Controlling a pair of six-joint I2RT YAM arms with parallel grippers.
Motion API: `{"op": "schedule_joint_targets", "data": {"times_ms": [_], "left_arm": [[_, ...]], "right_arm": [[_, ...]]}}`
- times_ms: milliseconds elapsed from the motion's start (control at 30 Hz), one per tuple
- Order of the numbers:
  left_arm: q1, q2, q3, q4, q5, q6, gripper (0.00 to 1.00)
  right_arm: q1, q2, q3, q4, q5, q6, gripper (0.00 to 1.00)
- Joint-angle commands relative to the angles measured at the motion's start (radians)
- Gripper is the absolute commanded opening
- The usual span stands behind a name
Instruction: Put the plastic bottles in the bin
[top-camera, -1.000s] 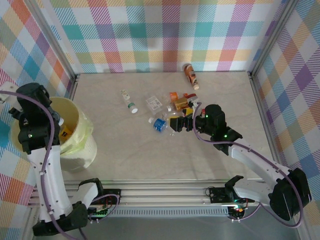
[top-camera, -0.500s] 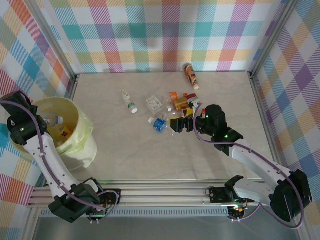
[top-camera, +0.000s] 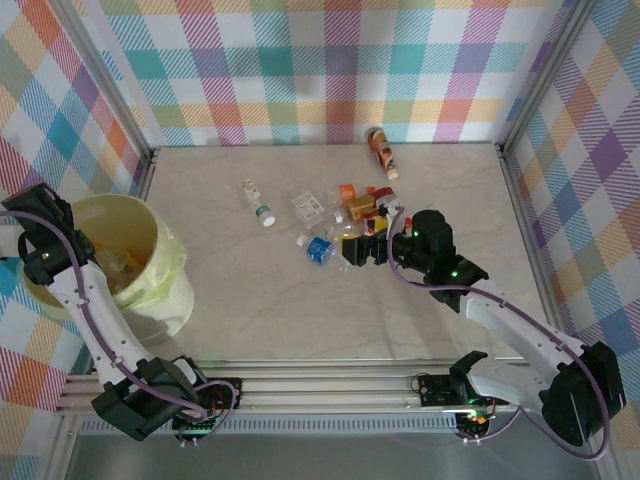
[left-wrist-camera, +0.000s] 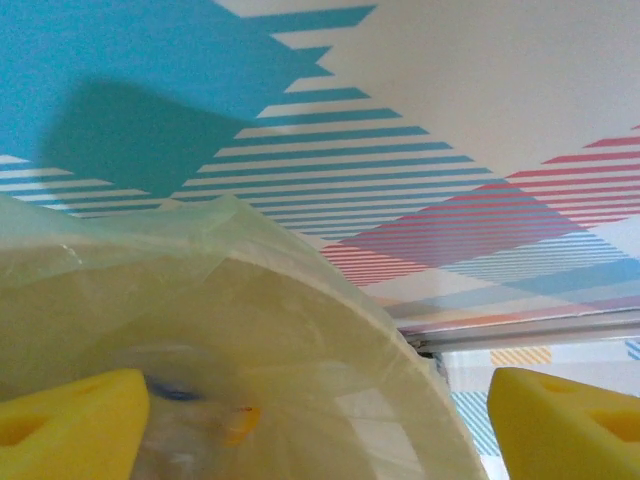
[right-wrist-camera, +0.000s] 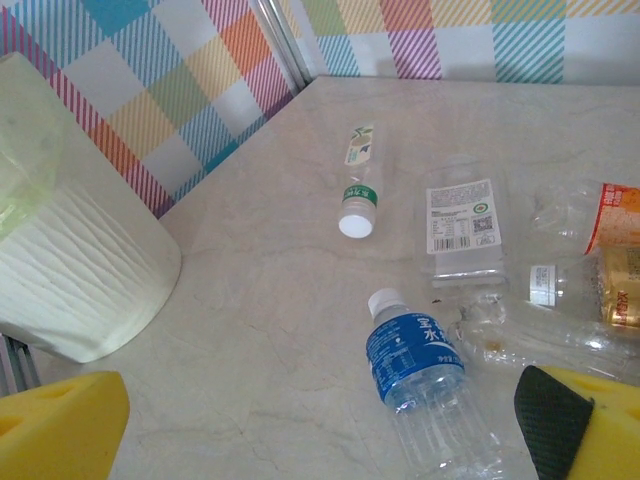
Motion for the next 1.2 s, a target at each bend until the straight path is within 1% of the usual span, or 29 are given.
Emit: {"op": "schedule_joint_targets", "data": {"times_ms": [0, 100, 200, 300, 333, 433, 567, 700, 900, 967, 1167], "left_arm": [[0.012, -0.013, 0.023, -0.001, 0.032, -0.035, 0.93], [0.012, -0.032, 0.031, 0.008, 0.08, -0.019, 0.96], [0.013, -0.037, 0.059, 0.022, 0.168, 0.023, 1.0], [0.009, -0.032, 0.089, 0.05, 0.27, 0.06, 1.0], [0.006, -0.029, 0.104, 0.045, 0.288, 0.071, 1.0], [-0.02, -0.041, 0.13, 0.05, 0.322, 0.098, 1.0], [-0.082, -0.078, 0.121, 0.101, 0.357, 0.123, 1.0], [-0.162, -0.095, 0.122, 0.129, 0.384, 0.132, 1.0], [-0.342, -0.085, 0.09, 0.231, 0.433, 0.14, 1.0], [-0.415, -0.07, 0.09, 0.262, 0.437, 0.147, 1.0], [-0.679, -0.003, 0.107, 0.323, 0.371, 0.217, 1.0]], "right_arm": [[0.002, -0.019, -0.003, 0.011, 0.035, 0.003, 1.0], [0.002, -0.018, -0.01, 0.006, 0.123, 0.049, 1.0], [0.001, -0.014, -0.017, -0.006, 0.221, 0.096, 1.0], [-0.009, 0.001, -0.005, -0.052, 0.306, 0.149, 1.0], [-0.017, 0.01, 0.001, -0.069, 0.325, 0.17, 1.0], [-0.048, 0.042, 0.026, -0.119, 0.34, 0.213, 1.0], [-0.095, 0.085, 0.053, -0.173, 0.31, 0.267, 1.0], [-0.144, 0.124, 0.072, -0.207, 0.26, 0.327, 1.0], [-0.236, 0.174, 0.103, -0.241, 0.168, 0.407, 1.0], [-0.266, 0.196, 0.12, -0.265, 0.14, 0.432, 1.0], [-0.349, 0.265, 0.167, -0.324, 0.071, 0.494, 1.0]]}}
